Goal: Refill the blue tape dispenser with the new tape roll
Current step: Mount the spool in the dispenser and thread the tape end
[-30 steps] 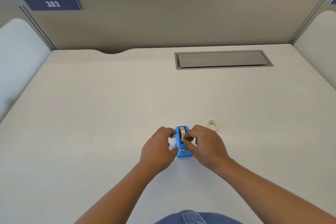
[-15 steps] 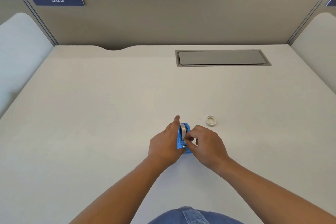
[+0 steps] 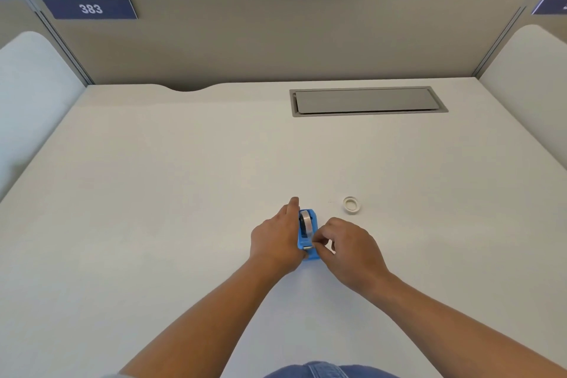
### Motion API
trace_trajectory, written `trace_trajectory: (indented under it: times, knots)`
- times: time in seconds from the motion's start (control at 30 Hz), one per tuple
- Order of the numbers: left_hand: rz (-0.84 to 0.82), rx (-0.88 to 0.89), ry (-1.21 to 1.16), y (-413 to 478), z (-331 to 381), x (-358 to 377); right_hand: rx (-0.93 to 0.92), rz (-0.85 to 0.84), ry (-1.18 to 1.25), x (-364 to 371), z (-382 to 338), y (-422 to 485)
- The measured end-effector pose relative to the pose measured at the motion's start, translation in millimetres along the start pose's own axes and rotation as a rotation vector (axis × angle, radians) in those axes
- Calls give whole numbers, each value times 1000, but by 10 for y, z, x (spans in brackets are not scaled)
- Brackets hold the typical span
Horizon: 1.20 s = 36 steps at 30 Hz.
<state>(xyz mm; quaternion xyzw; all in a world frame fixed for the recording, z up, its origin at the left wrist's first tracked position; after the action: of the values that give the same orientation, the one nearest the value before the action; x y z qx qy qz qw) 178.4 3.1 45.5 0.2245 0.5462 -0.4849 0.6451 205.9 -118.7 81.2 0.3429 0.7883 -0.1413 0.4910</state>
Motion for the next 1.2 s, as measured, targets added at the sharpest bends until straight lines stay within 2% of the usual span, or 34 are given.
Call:
trace_trajectory:
  times: [0.73, 1.2]
  knots:
    - [1, 8, -77, -40, -34, -31, -51, 112, -27, -11, -81, -279]
    - [-5, 5, -97, -49, -27, -46, -171, 70, -141, 100, -171, -276]
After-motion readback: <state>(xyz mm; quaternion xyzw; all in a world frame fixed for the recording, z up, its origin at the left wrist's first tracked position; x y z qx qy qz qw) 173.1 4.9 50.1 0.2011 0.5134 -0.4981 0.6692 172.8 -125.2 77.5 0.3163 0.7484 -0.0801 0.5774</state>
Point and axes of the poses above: each hand's wrist, its own y-axis towards the middle knuckle, its own x-axis out of the palm, z = x × y, the point moved 10 cm from there along y, towards the middle knuckle, and after that the axes turned 10 degrees about -x, right-handed, at the moved point
